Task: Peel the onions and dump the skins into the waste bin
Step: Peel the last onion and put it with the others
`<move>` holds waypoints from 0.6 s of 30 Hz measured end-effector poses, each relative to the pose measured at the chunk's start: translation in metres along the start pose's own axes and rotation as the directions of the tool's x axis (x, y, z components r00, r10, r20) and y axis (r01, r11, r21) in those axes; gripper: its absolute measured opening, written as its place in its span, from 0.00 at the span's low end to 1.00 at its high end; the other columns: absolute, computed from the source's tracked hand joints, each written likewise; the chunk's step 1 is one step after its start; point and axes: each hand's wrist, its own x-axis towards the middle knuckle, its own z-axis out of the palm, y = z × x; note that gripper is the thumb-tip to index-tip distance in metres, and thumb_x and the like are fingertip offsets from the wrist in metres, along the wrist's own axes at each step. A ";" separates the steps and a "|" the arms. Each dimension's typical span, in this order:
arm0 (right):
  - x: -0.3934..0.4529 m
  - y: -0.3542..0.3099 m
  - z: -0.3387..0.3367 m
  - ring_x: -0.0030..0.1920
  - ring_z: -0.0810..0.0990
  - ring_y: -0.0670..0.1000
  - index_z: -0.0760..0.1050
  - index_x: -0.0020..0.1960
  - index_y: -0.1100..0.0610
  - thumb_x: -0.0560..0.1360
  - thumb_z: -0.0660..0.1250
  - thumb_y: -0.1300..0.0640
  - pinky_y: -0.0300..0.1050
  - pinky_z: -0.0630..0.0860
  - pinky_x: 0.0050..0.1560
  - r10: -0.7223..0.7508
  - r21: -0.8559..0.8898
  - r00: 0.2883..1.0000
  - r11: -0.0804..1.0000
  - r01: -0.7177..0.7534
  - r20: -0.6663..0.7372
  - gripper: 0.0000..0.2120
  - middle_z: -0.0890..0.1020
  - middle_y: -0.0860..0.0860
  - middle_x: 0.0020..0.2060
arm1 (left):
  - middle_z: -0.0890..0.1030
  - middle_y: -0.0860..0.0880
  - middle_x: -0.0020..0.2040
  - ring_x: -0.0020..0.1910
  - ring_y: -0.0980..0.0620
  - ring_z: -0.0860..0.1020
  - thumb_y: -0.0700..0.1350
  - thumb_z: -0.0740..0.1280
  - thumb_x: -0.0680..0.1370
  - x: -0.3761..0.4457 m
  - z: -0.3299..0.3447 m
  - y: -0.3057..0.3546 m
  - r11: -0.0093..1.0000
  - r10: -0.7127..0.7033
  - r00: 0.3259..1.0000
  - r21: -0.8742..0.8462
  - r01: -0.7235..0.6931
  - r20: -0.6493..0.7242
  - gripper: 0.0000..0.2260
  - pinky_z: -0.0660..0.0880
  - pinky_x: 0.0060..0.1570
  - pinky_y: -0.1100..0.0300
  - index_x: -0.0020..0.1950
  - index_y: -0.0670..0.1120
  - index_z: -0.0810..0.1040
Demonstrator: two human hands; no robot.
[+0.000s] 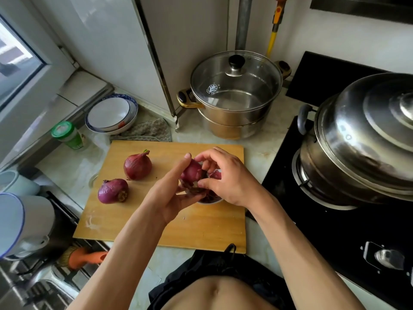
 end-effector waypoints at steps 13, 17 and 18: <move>0.003 -0.001 0.004 0.42 0.75 0.44 0.78 0.57 0.56 0.72 0.73 0.65 0.30 0.70 0.44 -0.056 -0.003 0.998 0.998 0.056 -0.041 0.15 0.73 0.43 0.37 | 0.79 0.36 0.60 0.62 0.40 0.80 0.60 0.72 0.76 0.001 0.001 0.003 0.998 -0.001 1.000 -0.068 -0.001 -0.026 0.21 0.84 0.38 0.55 0.53 0.43 0.82; 0.002 0.003 0.002 0.48 0.76 0.41 0.78 0.51 0.55 0.71 0.76 0.61 0.30 0.71 0.50 -0.098 0.002 0.989 0.995 0.099 -0.107 0.11 0.77 0.44 0.45 | 0.80 0.35 0.60 0.62 0.38 0.81 0.62 0.73 0.75 0.001 -0.002 0.005 0.994 -0.038 0.999 -0.105 0.037 -0.010 0.23 0.84 0.36 0.56 0.55 0.43 0.83; 0.002 0.005 0.002 0.48 0.77 0.42 0.79 0.50 0.55 0.71 0.76 0.59 0.34 0.73 0.51 -0.110 0.010 0.986 0.994 0.112 -0.122 0.10 0.78 0.46 0.45 | 0.80 0.34 0.60 0.61 0.37 0.82 0.62 0.74 0.73 0.001 -0.003 0.005 0.992 -0.049 0.999 -0.117 0.048 -0.008 0.25 0.84 0.37 0.55 0.56 0.42 0.83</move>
